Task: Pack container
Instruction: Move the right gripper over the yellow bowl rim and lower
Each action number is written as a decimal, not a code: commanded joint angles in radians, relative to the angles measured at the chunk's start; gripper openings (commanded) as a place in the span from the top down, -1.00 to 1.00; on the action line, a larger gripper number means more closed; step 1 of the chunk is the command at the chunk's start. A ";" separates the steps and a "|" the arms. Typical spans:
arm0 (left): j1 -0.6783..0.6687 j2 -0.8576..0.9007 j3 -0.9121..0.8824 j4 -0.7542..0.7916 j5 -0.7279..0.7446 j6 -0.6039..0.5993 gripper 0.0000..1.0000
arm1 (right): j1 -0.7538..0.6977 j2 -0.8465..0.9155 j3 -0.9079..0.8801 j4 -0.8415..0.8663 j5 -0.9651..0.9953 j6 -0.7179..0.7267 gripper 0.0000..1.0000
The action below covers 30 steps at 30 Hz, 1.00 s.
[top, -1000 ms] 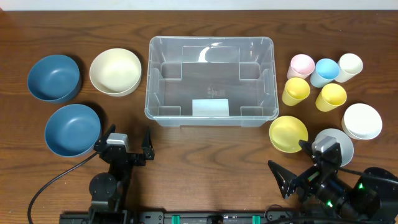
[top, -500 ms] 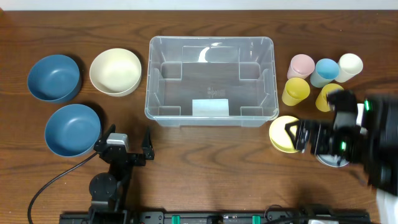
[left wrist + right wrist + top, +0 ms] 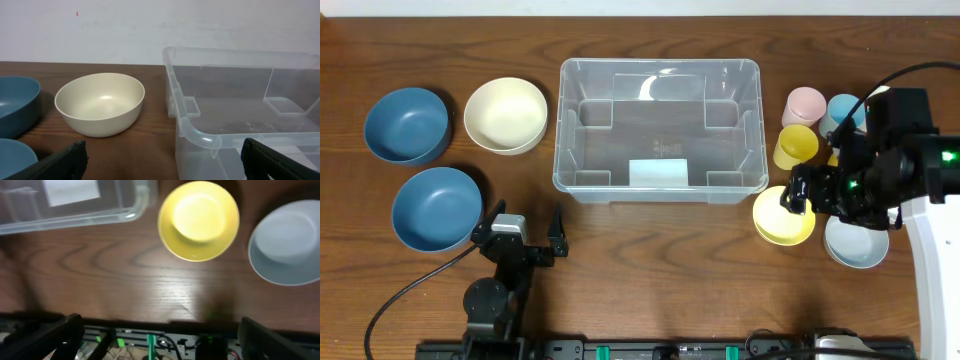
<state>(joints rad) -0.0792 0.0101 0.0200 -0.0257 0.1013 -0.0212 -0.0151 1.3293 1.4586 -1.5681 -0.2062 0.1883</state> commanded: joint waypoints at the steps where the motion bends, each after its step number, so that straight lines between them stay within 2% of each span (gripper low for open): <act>1: 0.005 -0.006 -0.016 -0.036 0.015 0.013 -0.96 | -0.047 -0.011 -0.058 0.039 0.045 0.029 -0.98; 6: 0.005 -0.006 -0.016 -0.036 0.015 0.013 -0.96 | -0.078 -0.019 -0.190 0.206 0.047 0.064 -0.78; 17: 0.005 -0.006 -0.016 -0.036 0.015 0.013 -0.96 | -0.078 -0.019 -0.533 0.605 0.161 0.198 -0.84; 24: 0.005 -0.006 -0.016 -0.036 0.015 0.013 -0.96 | -0.078 -0.019 -0.664 0.802 0.218 0.192 -0.86; 30: 0.005 -0.006 -0.016 -0.036 0.015 0.013 -0.96 | -0.078 -0.017 -0.747 0.956 0.240 0.163 -0.79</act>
<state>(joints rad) -0.0792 0.0101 0.0200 -0.0257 0.1013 -0.0216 -0.0875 1.3197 0.7437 -0.6384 0.0013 0.3603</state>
